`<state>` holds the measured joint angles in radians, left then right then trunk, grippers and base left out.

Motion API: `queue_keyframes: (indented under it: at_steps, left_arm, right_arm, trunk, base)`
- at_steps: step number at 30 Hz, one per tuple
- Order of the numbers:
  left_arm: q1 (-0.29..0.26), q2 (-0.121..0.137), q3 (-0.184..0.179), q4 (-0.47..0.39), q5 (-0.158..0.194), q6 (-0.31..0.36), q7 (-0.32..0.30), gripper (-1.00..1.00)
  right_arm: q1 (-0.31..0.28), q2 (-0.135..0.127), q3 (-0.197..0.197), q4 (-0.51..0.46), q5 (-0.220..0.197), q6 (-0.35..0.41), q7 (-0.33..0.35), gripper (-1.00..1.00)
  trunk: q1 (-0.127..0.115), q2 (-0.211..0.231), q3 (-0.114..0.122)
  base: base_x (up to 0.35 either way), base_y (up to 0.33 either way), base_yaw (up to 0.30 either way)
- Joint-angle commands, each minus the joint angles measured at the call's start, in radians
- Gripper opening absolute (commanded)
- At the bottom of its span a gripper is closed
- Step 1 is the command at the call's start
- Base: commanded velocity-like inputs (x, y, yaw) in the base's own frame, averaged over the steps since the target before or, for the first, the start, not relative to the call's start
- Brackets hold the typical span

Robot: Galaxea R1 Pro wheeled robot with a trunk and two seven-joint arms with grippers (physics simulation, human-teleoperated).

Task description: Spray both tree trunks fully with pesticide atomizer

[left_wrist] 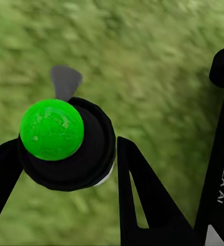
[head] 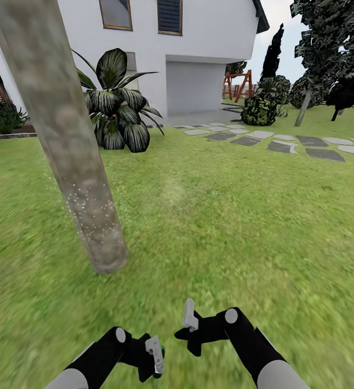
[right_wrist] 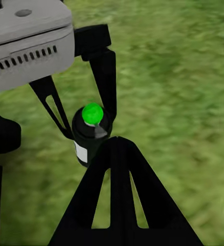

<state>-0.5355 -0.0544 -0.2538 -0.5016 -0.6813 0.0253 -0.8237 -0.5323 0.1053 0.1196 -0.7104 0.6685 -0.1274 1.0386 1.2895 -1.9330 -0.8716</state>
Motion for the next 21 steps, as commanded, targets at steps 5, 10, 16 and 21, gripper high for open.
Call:
queue_keyframes:
  at_steps: [5,10,16,21]
  left_arm:
    - [0.000,-0.005,0.001,0.000,0.012,-0.010,-0.008,-1.00]
    - [0.000,-0.020,0.005,0.002,0.017,-0.015,-0.011,-1.00]
    - [-0.001,-0.024,0.004,0.000,0.063,-0.017,-0.052,-1.00]
    - [-0.001,-0.024,0.007,-0.046,0.073,-0.015,-0.066,-1.00]
  right_arm:
    - [0.000,0.001,0.000,0.000,0.000,-0.001,0.000,-1.00]
    - [0.000,0.001,0.000,0.001,0.000,-0.001,0.000,-1.00]
    - [0.000,-0.001,0.000,0.004,0.000,-0.001,0.000,-1.00]
    - [0.000,-0.001,0.000,0.005,0.000,-0.001,0.000,-1.00]
  trunk:
    - [0.000,0.000,0.000]
    - [0.000,0.000,0.000]
    - [0.000,0.000,0.000]
    - [0.000,0.000,0.000]
  base:
    - [0.000,0.000,0.000]
    - [0.000,0.000,0.000]
    - [0.000,0.000,0.000]
    - [0.000,0.000,0.000]
